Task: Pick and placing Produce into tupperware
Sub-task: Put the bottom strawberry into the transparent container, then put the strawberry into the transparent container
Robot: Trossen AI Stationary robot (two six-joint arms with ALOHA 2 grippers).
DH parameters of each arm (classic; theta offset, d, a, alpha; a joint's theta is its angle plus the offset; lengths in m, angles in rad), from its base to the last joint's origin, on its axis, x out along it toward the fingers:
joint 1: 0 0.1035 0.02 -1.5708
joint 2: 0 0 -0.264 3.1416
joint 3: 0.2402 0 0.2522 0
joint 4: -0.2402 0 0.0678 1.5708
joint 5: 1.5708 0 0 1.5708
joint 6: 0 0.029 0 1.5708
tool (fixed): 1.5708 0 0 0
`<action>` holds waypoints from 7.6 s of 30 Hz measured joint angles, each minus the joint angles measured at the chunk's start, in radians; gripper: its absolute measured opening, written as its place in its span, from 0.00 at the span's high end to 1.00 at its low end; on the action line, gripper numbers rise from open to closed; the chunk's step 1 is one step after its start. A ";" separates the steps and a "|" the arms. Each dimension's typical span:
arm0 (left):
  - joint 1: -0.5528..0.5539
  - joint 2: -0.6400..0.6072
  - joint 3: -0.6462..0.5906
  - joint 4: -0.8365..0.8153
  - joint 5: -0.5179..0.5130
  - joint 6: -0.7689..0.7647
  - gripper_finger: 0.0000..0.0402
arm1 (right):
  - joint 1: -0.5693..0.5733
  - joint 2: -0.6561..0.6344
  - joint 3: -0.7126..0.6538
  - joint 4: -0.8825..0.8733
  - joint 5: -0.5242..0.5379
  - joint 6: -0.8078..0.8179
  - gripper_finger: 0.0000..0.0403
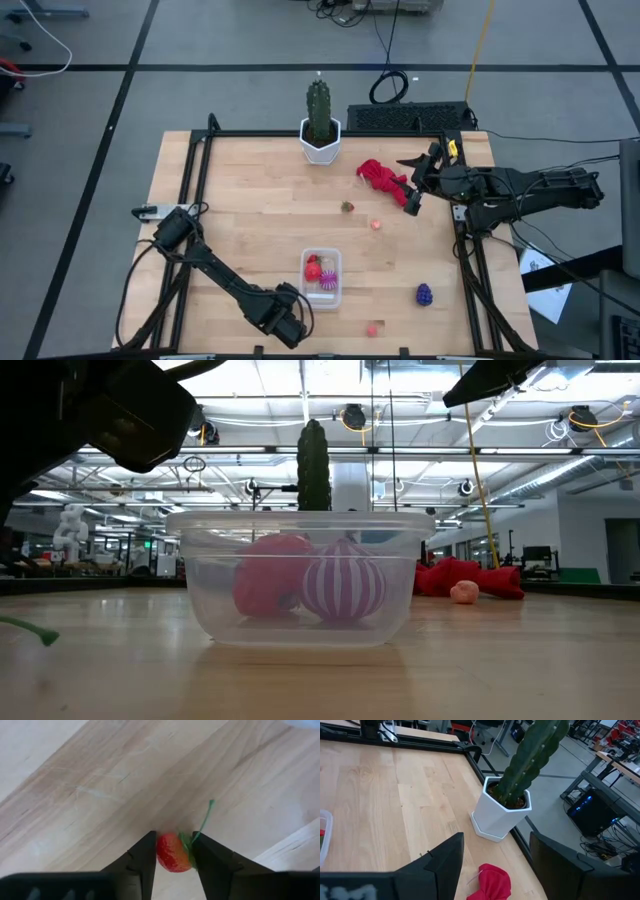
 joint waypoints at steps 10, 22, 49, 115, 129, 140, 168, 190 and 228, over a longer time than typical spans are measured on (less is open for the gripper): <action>0.000 0.000 0.000 -0.003 0.000 0.000 0.72 | 0.000 0.000 0.000 0.000 -0.001 0.000 0.46; 0.001 0.000 0.000 -0.004 0.015 0.001 0.72 | 0.000 0.000 0.000 0.000 -0.002 0.000 0.46; -0.004 -0.026 0.002 -0.002 0.039 0.010 0.72 | 0.000 0.000 0.000 0.000 -0.003 0.000 0.46; 0.266 -0.181 0.126 -0.021 -0.010 0.468 0.72 | 0.000 -0.001 0.000 -0.014 -0.002 -0.034 0.46; 0.272 -0.078 0.125 -0.002 0.061 0.489 0.72 | 0.000 -0.001 0.000 -0.051 0.001 -0.034 0.46; 0.293 -0.042 0.125 0.006 0.059 0.536 0.72 | 0.000 0.000 0.000 -0.049 0.001 -0.034 0.46; 0.302 -0.024 0.125 0.007 0.040 0.567 0.71 | 0.000 0.000 0.000 -0.049 0.001 -0.027 0.46; 0.299 -0.056 0.216 -0.117 0.000 0.605 0.57 | 0.000 0.000 0.000 -0.050 0.001 -0.027 0.46; 0.129 -0.774 -0.358 -0.677 -0.388 0.068 0.56 | -0.001 0.319 0.000 0.138 -0.440 0.001 0.46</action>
